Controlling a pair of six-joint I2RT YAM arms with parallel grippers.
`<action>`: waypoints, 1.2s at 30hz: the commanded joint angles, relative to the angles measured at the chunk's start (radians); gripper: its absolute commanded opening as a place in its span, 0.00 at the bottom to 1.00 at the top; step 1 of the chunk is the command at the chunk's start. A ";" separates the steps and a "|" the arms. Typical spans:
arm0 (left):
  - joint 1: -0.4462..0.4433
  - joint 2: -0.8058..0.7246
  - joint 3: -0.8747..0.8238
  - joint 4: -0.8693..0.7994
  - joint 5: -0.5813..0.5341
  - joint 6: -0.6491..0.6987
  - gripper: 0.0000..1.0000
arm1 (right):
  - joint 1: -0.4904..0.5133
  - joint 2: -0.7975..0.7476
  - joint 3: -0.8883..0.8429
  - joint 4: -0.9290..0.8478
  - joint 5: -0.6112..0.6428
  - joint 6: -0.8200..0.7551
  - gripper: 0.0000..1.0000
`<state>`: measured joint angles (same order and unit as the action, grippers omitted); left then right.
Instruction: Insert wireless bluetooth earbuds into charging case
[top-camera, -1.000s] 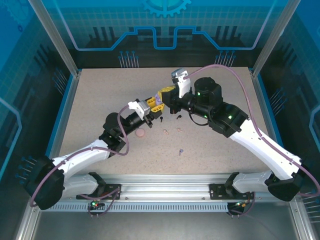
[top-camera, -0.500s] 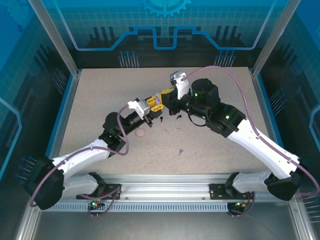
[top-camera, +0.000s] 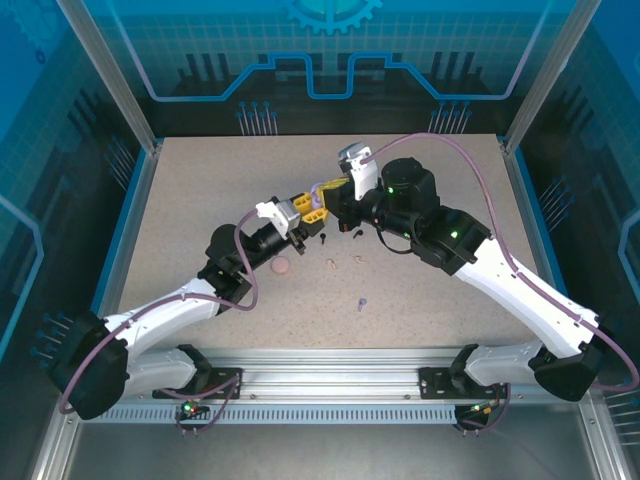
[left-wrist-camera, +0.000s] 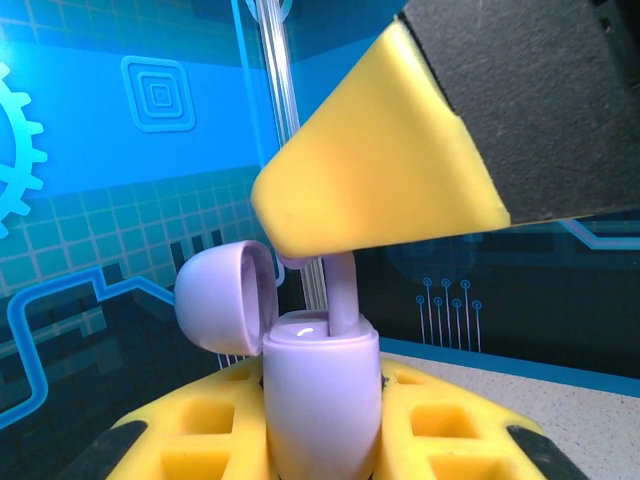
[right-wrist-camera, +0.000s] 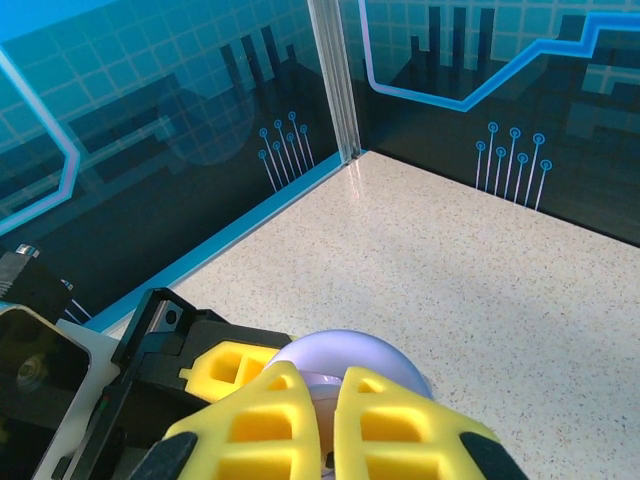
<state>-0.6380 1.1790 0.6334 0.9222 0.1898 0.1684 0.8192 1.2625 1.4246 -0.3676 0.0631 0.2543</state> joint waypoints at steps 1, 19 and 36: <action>-0.006 -0.010 0.051 0.026 -0.006 0.027 0.00 | 0.007 0.008 -0.011 -0.021 -0.007 -0.029 0.06; -0.006 -0.004 0.040 0.018 -0.027 0.007 0.00 | 0.006 -0.024 0.086 -0.084 -0.011 0.001 0.60; -0.005 -0.041 -0.024 0.026 -0.102 0.006 0.00 | -0.192 -0.191 -0.241 -0.411 0.121 0.473 0.71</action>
<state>-0.6388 1.1732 0.6266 0.9077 0.1177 0.1642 0.6395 1.0351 1.2697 -0.6361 0.1310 0.5919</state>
